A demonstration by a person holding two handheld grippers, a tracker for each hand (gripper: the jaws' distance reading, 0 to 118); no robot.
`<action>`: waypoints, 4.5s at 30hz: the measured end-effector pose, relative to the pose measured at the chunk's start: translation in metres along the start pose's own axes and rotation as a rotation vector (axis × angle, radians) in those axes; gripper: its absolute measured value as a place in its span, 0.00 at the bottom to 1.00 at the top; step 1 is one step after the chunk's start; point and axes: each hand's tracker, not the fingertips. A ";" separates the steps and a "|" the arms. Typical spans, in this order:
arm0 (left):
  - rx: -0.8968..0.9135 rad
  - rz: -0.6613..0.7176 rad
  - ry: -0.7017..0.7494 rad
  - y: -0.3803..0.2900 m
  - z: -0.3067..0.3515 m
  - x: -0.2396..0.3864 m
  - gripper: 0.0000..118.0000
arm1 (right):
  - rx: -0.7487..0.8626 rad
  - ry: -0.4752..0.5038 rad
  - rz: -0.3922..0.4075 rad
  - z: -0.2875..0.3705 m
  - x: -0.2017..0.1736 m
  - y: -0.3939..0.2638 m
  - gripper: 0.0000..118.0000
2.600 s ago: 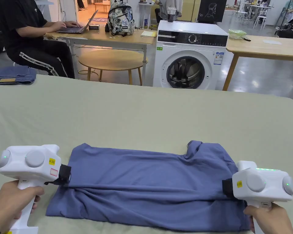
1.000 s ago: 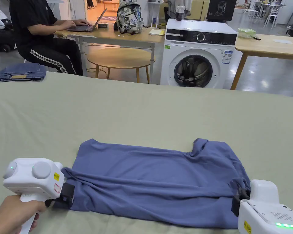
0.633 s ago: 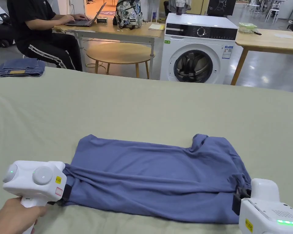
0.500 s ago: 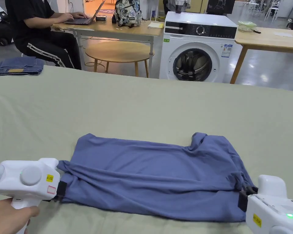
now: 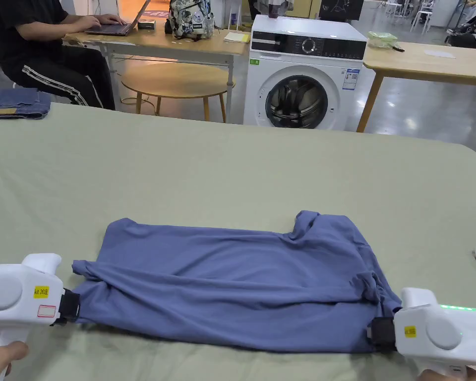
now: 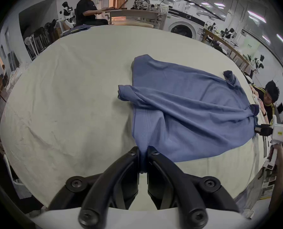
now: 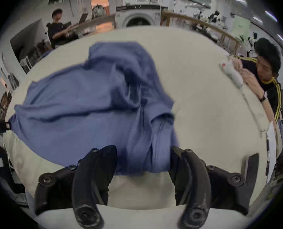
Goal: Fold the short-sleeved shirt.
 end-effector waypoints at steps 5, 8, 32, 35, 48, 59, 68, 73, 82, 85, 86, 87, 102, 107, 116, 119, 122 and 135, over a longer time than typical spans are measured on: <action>-0.015 0.001 0.009 -0.006 -0.008 0.000 0.02 | 0.047 0.052 0.023 0.007 -0.011 -0.004 0.08; -0.018 -0.005 0.012 -0.008 -0.009 0.001 0.02 | 0.042 -0.011 0.057 0.011 -0.020 -0.004 0.07; 0.054 -0.025 -0.019 -0.074 0.063 -0.023 0.02 | 0.089 -0.018 0.093 0.136 -0.021 -0.074 0.06; 0.016 -0.005 -0.012 -0.098 0.051 -0.026 0.02 | 0.040 -0.035 0.100 0.120 -0.024 -0.103 0.06; -0.045 0.022 0.002 -0.118 0.030 -0.022 0.02 | 0.012 -0.108 0.084 0.087 -0.025 -0.122 0.33; 0.210 -0.023 -0.035 -0.068 0.064 0.012 0.35 | 0.348 -0.107 0.032 0.127 -0.051 -0.063 0.56; 0.583 -0.166 0.059 -0.038 0.086 0.064 0.27 | 0.634 -0.057 0.020 0.144 -0.113 -0.034 0.22; 0.709 -0.156 0.075 -0.028 0.097 0.078 0.00 | 0.698 0.002 -0.001 0.148 -0.132 -0.021 0.00; 0.565 -0.125 0.065 0.025 0.075 0.060 0.00 | 0.755 0.024 0.008 0.149 -0.150 -0.006 0.00; 0.402 -0.105 0.034 0.061 0.051 0.040 0.00 | 0.752 0.008 0.037 0.144 -0.149 -0.001 0.00; 0.345 -0.097 0.014 0.072 0.043 0.034 0.00 | 0.743 0.006 0.040 0.143 -0.148 0.001 0.00; 0.297 -0.093 0.011 0.084 0.032 0.028 0.00 | 0.732 0.005 0.039 0.141 -0.147 0.003 0.00; -0.156 0.027 -0.023 0.148 -0.080 -0.006 0.49 | 0.576 -0.036 0.045 0.100 -0.116 0.006 0.00; -0.247 -0.027 0.057 0.136 -0.102 0.003 0.48 | 0.538 -0.043 0.033 0.089 -0.109 0.004 0.00; -0.158 -0.052 0.054 0.133 -0.112 -0.002 0.01 | 0.498 -0.053 0.052 0.088 -0.107 -0.002 0.00; -0.143 -0.049 0.042 0.131 -0.109 -0.005 0.00 | 0.485 -0.052 0.043 0.087 -0.103 -0.002 0.00; -0.114 -0.057 0.020 0.129 -0.101 -0.005 0.00 | 0.477 -0.056 0.036 0.083 -0.096 0.001 0.00; 0.020 -0.027 -0.063 0.110 -0.043 -0.003 0.00 | 0.155 -0.023 0.004 0.024 -0.024 0.119 0.57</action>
